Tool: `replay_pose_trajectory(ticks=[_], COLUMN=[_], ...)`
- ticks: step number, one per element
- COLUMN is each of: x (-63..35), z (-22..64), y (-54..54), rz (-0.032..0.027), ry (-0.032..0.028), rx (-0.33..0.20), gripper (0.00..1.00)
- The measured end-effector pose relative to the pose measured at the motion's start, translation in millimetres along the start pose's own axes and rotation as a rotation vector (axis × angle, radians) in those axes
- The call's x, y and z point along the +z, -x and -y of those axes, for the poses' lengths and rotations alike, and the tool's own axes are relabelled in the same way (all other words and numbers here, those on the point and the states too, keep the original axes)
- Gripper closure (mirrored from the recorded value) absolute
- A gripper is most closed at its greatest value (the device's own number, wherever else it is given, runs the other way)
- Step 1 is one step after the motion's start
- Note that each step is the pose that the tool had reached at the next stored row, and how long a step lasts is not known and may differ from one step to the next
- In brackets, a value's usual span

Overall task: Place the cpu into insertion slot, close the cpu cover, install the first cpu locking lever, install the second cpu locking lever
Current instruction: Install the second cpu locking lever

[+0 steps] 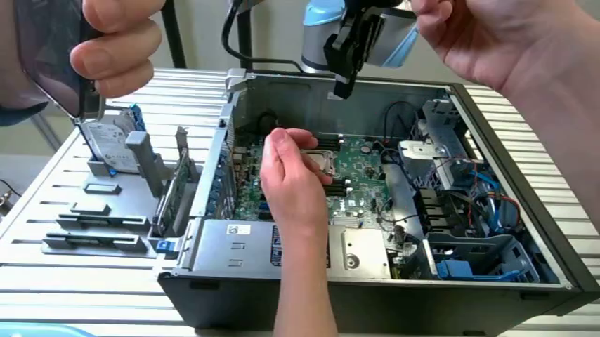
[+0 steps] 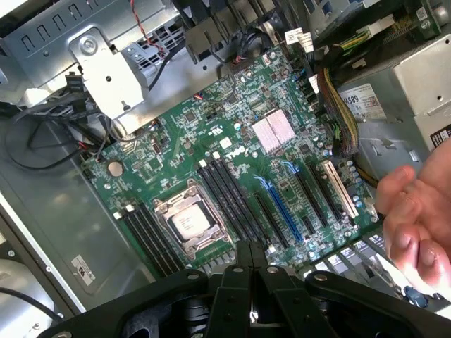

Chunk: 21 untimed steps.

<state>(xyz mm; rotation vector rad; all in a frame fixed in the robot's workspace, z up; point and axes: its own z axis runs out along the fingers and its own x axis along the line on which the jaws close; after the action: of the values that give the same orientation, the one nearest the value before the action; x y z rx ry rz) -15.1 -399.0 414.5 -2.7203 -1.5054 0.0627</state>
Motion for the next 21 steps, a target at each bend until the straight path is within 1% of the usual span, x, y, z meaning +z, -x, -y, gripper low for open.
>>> replay_pose_trajectory(ticks=[21], x=[-0.1], z=[-1.0], y=[-0.6], rz=[-0.0005], ry=[-0.0002], rx=[0.01], gripper=[0.89])
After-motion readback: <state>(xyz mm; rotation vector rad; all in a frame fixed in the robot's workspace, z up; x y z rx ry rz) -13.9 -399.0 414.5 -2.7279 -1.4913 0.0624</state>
